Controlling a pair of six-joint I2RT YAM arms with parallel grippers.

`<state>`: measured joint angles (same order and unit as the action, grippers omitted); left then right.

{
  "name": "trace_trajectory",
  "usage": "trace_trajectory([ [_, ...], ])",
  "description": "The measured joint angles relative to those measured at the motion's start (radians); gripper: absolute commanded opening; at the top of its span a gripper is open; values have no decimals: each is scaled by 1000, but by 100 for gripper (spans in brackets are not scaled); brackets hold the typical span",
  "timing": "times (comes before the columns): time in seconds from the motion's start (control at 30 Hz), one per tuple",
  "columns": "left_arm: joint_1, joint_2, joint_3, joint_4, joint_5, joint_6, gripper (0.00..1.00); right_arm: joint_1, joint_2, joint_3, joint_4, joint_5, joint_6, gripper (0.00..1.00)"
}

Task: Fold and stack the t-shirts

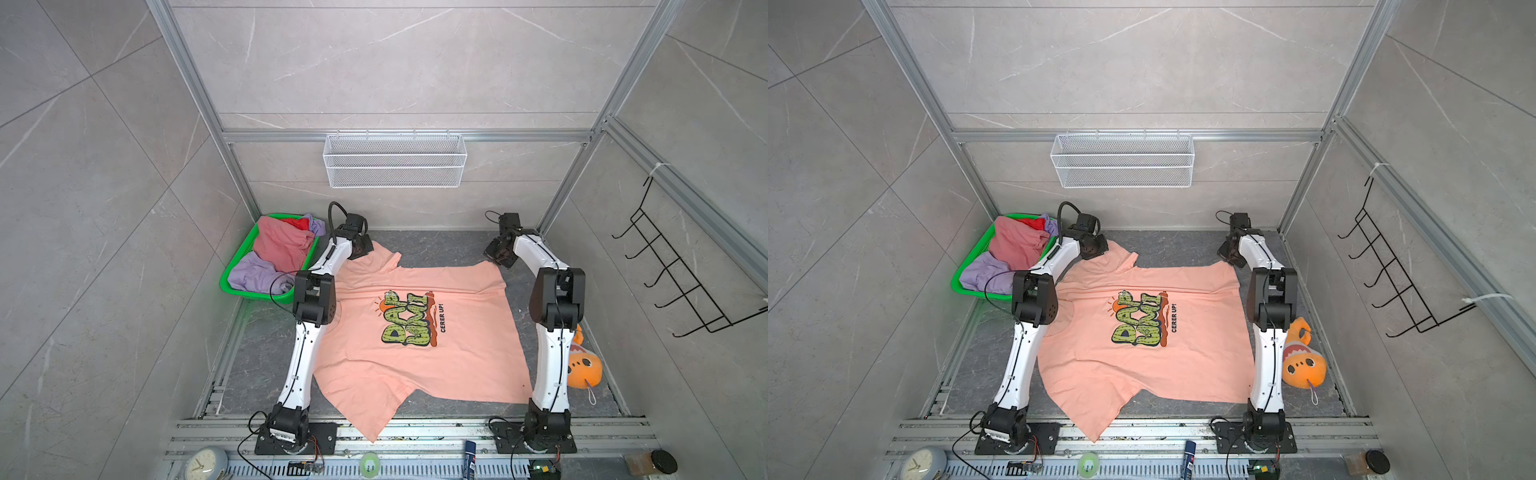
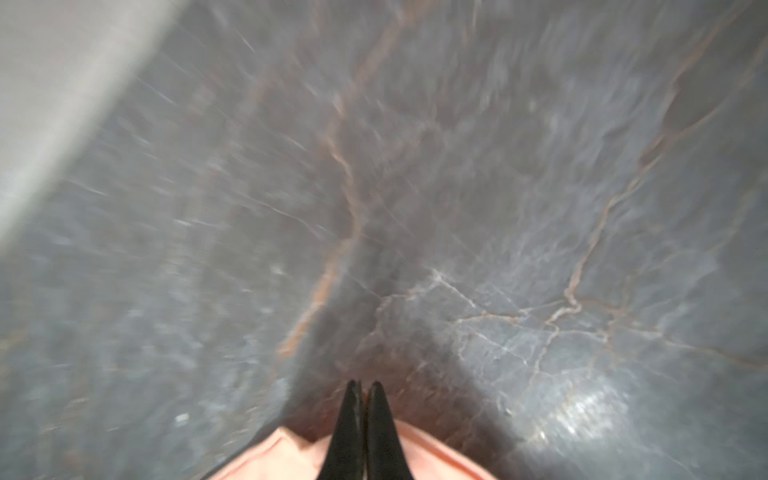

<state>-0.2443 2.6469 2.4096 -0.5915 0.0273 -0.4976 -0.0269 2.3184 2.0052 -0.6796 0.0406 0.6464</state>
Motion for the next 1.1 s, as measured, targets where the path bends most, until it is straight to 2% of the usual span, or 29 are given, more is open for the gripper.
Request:
trace_trajectory([
  [0.3,48,-167,-43,138,-31,32,0,-1,-161,-4,170,14,1,0],
  [0.63,60,-212,-101,179,-17,72,0,-14,-166,-34,237,8,8,0],
  [0.77,56,-287,-227,192,-24,83,0,-19,-166,-64,257,-5,-2,0],
  [0.9,34,-428,-413,202,-58,105,0,-27,-182,-163,309,-31,-19,0],
  [1.1,-63,-648,-644,198,-200,142,0,-58,-239,-323,384,-95,-43,0],
])
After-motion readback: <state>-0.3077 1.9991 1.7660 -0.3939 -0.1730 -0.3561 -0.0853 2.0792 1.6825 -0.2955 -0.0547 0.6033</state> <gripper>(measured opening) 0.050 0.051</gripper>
